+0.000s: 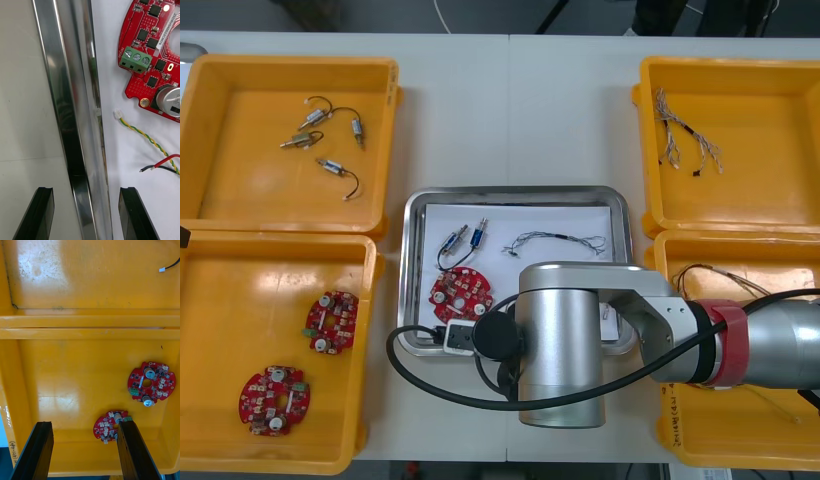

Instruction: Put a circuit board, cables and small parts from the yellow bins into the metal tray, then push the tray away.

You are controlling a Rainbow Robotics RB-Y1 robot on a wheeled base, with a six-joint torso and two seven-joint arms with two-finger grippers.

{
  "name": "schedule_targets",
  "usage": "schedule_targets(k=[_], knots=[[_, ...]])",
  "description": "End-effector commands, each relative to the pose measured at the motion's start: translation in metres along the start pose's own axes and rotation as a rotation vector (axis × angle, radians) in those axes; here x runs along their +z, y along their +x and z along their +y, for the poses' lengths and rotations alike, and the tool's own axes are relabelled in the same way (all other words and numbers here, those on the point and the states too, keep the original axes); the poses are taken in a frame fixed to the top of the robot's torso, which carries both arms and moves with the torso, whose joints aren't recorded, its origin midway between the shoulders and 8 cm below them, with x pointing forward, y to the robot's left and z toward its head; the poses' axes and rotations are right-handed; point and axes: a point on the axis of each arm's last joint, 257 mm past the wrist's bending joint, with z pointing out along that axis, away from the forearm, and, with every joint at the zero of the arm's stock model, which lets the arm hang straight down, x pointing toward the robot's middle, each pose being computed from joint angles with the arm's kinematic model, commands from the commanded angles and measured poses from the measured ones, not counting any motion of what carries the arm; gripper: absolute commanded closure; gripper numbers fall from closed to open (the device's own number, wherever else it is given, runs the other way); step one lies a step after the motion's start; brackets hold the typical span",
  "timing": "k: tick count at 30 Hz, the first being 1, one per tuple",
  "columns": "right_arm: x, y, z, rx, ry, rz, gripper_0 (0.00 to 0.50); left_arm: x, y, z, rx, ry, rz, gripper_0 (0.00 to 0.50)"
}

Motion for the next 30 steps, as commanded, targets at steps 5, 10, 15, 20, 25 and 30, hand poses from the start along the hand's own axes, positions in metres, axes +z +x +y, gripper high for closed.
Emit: schedule_targets(k=[5,10,15,20,25,30], knots=[[-0.004,-0.003,-0.011,-0.029,0.046,-0.003,0.000,-0.015,-0.004,0.014,0.023,-0.057,-0.027,0.000],[-0.002,-0.002,-0.013,-0.036,0.067,0.000,0.000,-0.015,-0.004,0.014,0.023,-0.057,-0.027,0.000],[-0.002,0.001,-0.015,-0.038,0.071,0.005,0.000,-0.015,-0.004,0.014,0.023,-0.057,-0.027,0.000],[-0.001,0.004,-0.015,-0.039,0.071,0.010,0.006,-0.015,-0.004,0.014,0.023,-0.057,-0.027,0.000],[-0.001,0.005,-0.015,-0.032,0.070,0.015,0.442,-0.015,-0.004,0.014,0.023,-0.057,-0.027,0.000],[-0.001,0.005,-0.016,-0.031,0.072,0.013,0.500,-0.015,-0.004,0.014,0.023,-0.057,-0.027,0.000]])
